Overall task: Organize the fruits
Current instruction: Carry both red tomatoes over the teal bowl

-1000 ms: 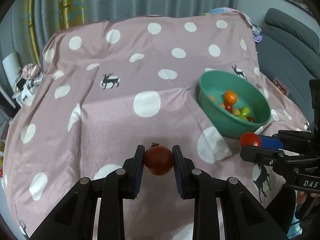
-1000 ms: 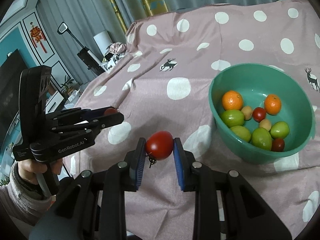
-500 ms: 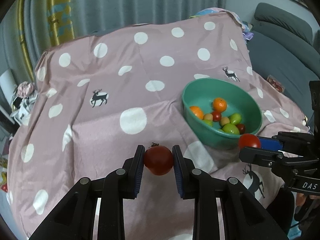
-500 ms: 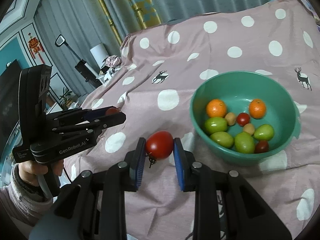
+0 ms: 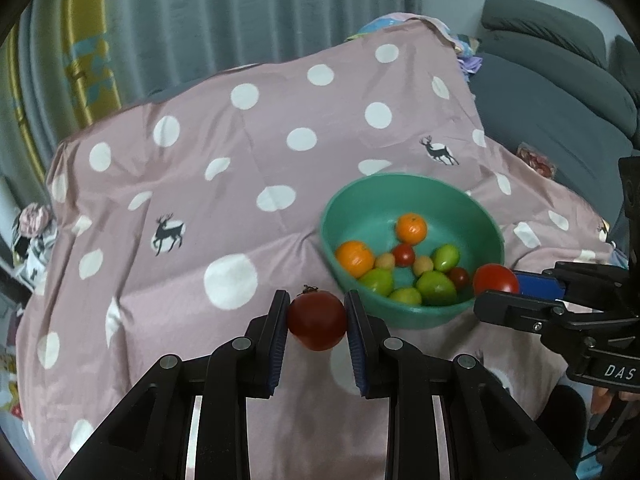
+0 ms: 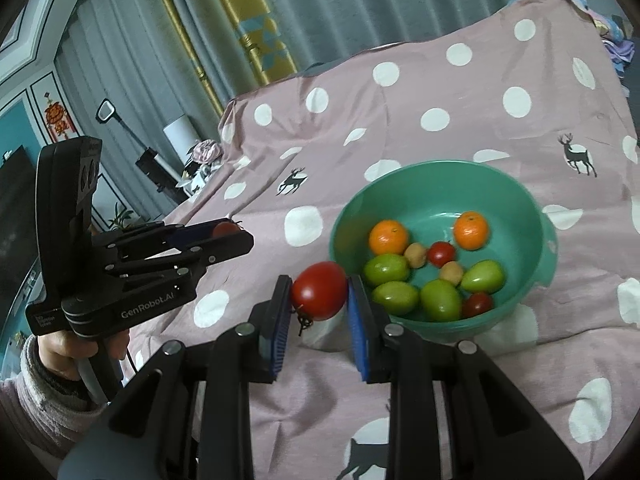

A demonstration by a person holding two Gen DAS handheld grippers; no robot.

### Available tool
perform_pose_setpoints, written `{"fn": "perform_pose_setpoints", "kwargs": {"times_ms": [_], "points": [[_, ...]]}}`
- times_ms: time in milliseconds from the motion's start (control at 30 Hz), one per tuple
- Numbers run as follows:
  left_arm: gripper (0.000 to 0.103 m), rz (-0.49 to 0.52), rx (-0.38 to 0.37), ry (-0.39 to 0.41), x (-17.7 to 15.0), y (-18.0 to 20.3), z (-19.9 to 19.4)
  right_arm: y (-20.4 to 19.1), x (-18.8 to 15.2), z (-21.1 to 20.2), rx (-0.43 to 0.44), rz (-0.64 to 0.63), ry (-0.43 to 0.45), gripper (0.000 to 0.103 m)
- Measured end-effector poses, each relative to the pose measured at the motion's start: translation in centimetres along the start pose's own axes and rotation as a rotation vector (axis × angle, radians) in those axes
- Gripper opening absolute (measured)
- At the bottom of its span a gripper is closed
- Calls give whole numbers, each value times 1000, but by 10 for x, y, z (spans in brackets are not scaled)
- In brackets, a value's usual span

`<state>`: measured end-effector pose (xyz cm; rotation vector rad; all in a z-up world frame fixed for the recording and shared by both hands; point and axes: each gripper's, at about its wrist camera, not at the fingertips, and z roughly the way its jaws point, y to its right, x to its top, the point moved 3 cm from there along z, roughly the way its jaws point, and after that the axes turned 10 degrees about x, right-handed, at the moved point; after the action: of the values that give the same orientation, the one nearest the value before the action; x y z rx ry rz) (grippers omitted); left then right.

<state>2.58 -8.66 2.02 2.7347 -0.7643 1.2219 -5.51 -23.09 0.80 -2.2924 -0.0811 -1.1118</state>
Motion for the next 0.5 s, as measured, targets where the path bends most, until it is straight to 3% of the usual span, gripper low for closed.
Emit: {"fn": "perform_pose_setpoints", "kwargs": {"times_ms": [500], "points": [[28,75,-35,9,32,39,19,33,11,-11,-50,44,53,28]]}}
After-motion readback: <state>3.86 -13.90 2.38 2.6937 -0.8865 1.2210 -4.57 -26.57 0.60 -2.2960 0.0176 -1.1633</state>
